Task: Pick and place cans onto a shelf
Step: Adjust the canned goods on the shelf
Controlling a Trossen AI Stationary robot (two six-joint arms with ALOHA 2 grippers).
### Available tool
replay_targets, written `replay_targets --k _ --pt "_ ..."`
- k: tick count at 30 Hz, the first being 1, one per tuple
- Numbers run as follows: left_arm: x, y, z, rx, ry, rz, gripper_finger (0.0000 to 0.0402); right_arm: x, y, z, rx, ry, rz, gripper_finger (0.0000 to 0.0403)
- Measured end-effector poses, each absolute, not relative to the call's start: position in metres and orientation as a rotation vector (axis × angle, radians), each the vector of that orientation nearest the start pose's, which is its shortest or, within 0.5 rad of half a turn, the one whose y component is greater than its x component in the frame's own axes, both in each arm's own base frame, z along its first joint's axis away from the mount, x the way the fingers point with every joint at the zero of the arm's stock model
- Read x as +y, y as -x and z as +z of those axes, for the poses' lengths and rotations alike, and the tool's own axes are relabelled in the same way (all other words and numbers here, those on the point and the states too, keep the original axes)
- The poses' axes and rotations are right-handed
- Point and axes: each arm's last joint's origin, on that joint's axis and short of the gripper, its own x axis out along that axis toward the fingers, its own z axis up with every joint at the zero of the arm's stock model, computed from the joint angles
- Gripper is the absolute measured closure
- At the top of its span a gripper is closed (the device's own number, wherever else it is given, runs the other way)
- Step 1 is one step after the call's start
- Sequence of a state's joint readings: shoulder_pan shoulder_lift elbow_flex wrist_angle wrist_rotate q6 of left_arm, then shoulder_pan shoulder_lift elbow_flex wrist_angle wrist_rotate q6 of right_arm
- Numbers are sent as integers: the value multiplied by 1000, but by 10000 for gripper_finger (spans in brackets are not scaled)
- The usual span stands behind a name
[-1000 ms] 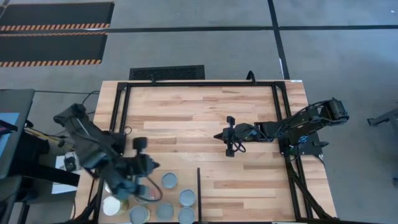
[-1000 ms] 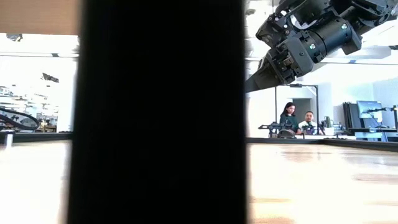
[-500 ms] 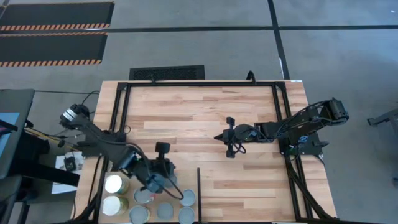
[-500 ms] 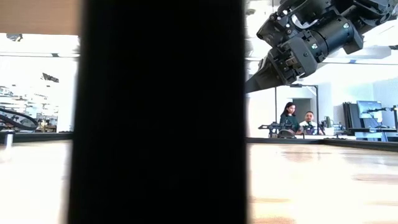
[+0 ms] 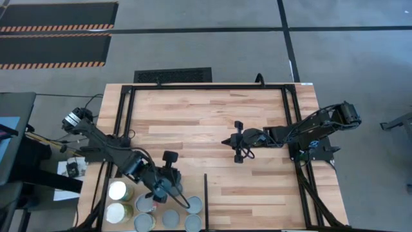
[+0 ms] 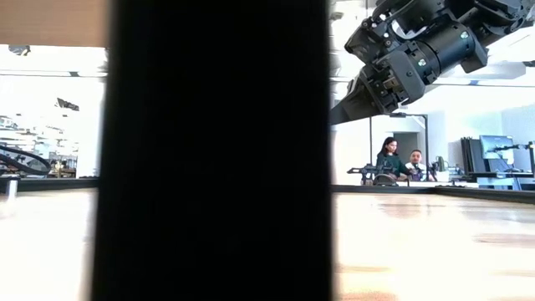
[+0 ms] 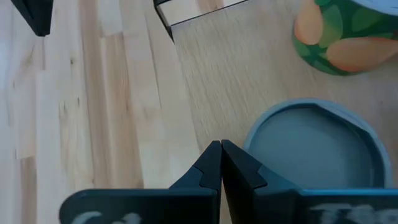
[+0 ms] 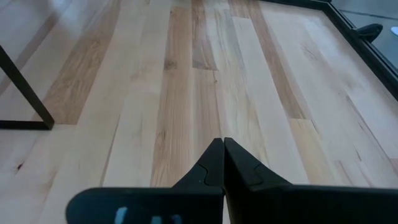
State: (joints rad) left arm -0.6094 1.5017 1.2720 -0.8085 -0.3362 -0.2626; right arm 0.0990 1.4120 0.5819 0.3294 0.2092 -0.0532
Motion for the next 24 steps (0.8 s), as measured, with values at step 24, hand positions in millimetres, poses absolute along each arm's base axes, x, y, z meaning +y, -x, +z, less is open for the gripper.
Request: replay_targets --k 24 --pt "-141 -166 359 1284 109 170 401 21 -271 178 501 131 -95 388"
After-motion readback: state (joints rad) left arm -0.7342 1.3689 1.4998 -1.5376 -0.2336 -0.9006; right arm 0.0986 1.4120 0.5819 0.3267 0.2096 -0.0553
